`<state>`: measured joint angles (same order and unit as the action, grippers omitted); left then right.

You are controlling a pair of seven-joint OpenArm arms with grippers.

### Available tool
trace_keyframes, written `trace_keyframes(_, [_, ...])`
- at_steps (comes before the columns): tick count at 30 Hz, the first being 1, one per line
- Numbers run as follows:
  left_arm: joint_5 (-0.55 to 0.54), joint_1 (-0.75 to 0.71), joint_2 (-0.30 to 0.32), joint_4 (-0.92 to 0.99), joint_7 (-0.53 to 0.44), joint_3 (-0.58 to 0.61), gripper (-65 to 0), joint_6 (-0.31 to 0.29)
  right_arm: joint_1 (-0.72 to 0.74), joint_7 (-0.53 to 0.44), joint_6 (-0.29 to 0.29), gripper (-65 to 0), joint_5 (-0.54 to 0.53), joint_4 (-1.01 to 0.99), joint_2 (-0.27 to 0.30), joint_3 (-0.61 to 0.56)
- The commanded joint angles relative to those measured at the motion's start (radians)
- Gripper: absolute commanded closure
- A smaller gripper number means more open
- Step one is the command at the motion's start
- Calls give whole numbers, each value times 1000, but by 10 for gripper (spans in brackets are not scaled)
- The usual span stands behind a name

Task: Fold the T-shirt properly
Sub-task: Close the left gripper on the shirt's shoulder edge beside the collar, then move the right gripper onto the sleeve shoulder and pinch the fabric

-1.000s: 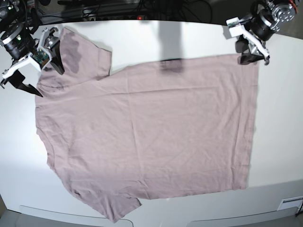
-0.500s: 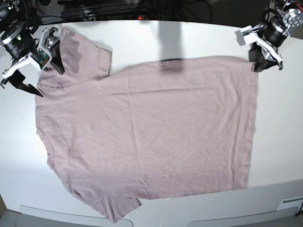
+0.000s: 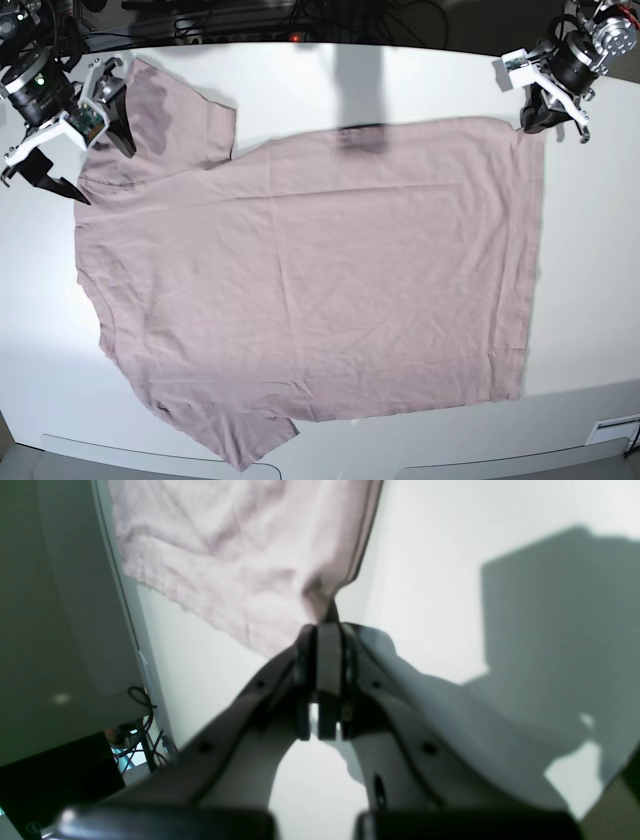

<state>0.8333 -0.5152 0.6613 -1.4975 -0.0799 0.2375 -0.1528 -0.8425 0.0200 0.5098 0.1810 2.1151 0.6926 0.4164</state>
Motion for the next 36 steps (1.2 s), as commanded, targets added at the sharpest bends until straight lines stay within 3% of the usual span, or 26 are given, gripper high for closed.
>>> trace_keyframes(1, [3,-11,4,5,-6,8,0,-68,-2,-11,3,-467,-5,15,14,8])
trace_keyframes(5, [3,-11,4,4,-3,8,0,-68,-3,110,158,-467,-5,15,14,8])
trace_keyframes(8, [3,-12,3,-3,-3,8,0,-68,-3,172,187,-467,-5,15,14,8])
trace_keyframes(13, [3,-11,4,-19,-3,8,0,-67,-8,187,188,-467,-5,11,14,-16])
trace_keyframes(19, [3,-11,4,-19,-3,8,0,-68,1,216,188,-467,60,-82,14,-207])
trace_keyframes(23, [3,-11,4,-19,-3,8,0,-68,1,216,125,-467,180,-142,14,-323])
trace_keyframes(25, [3,-12,4,-19,-3,8,0,-68,1,217,105,-467,191,-164,14,-365])
trace_keyframes(27, [3,-12,4,-19,-3,8,0,-68,3,217,40,-467,195,-186,14,-389])
trace_keyframes(30, [3,-16,4,-19,-3,8,0,-68,28,249,29,-467,234,-219,14,-393])
trace_keyframes(32, [3,-17,4,-19,-3,8,0,-68,52,286,29,-467,229,-240,14,-393])
trace_keyframes(36, [3,-17,4,-19,-3,8,0,-67,66,257,54,-467,116,-242,14,-393])
